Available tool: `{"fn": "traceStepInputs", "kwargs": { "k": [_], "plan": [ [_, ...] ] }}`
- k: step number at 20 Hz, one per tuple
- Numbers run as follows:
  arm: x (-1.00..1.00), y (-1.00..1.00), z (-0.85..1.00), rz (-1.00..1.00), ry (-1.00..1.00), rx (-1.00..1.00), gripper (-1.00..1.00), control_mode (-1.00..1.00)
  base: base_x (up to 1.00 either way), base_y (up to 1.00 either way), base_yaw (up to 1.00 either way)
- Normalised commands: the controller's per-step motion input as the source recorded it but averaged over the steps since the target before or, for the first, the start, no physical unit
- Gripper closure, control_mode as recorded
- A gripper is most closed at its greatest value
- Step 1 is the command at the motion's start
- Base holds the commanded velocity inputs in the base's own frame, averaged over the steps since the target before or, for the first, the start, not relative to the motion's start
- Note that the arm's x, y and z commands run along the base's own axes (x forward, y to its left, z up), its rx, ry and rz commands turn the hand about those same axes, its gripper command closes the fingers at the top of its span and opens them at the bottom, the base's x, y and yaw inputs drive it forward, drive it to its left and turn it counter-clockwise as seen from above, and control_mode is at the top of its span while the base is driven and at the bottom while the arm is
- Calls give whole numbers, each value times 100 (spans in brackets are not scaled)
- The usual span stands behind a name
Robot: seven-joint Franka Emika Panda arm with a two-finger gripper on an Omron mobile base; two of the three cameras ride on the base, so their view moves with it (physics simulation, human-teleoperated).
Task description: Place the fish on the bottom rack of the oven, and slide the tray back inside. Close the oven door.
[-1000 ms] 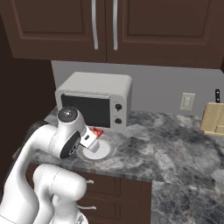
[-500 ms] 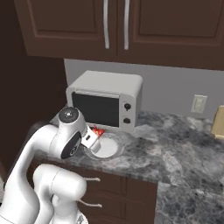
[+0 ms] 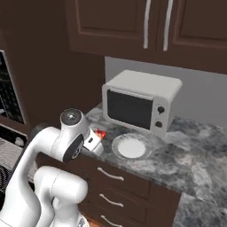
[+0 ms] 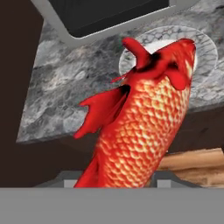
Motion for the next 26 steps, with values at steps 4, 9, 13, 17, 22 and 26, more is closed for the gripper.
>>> {"fn": "traceStepInputs", "kwargs": {
  "k": [4,9,13,17,22,26],
  "plan": [
    [0,0,0,0,0,0,100,100,0,22,52],
    [0,0,0,0,0,0,100,100,0,26,56],
    [0,0,0,0,0,0,100,100,0,39,54],
    [0,0,0,0,0,0,100,100,0,48,51],
    [0,0,0,0,0,0,100,100,0,47,48],
    [0,0,0,0,0,0,100,100,0,26,38]
  ]
}}
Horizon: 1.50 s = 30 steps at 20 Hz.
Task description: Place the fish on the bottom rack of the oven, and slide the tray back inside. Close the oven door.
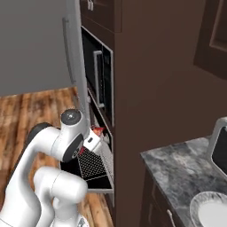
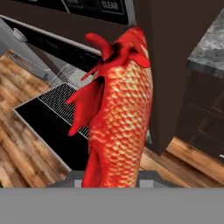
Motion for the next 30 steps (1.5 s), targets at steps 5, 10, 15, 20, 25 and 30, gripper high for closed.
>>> {"fn": "traceStepInputs", "kwargs": {
  "k": [5,10,15,20,25,30],
  "plan": [
    [0,0,0,0,0,0,100,100,0,21,32],
    [0,0,0,0,0,0,100,100,11,32,22],
    [4,0,0,0,0,0,100,-100,14,13,9],
    [12,0,0,0,0,0,100,-100,0,0,0],
    [34,1,-6,0,0,0,100,-100,0,0,0],
    [49,10,-27,0,0,-2,100,-100,0,0,0]
  ]
}}
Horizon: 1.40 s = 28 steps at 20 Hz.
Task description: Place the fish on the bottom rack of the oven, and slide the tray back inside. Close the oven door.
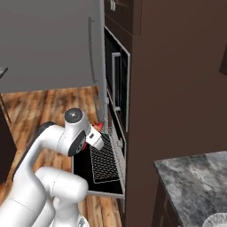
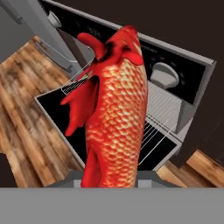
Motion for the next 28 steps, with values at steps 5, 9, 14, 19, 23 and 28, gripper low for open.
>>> {"fn": "traceStepInputs", "kwargs": {
  "k": [5,9,14,19,23,28],
  "plan": [
    [53,15,-26,0,7,-1,100,-100,0,0,0],
    [61,19,-49,0,28,0,100,-100,0,0,0],
    [67,26,-40,0,25,-1,100,-100,0,0,0],
    [48,20,-22,-1,9,-5,100,-100,0,0,0],
    [31,11,-15,-2,0,-6,100,-100,0,0,0],
    [24,7,-20,-2,0,-7,100,-100,0,0,0]
  ]
}}
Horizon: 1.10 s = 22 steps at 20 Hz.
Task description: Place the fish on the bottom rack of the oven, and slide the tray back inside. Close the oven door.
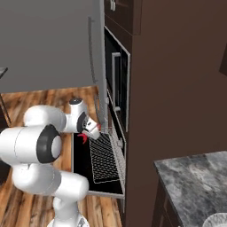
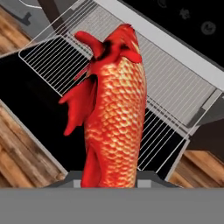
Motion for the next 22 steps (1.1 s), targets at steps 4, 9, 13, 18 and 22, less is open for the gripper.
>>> {"fn": "traceStepInputs", "kwargs": {
  "k": [4,9,13,18,22],
  "plan": [
    [14,0,-29,-3,0,-7,100,-100,0,0,0],
    [26,0,-39,-1,0,-6,100,-100,0,0,0],
    [34,0,-32,0,0,-2,100,-100,0,0,0],
    [38,0,-28,0,0,0,100,-100,0,0,0],
    [41,0,-24,0,0,0,100,-100,0,0,0]
  ]
}}
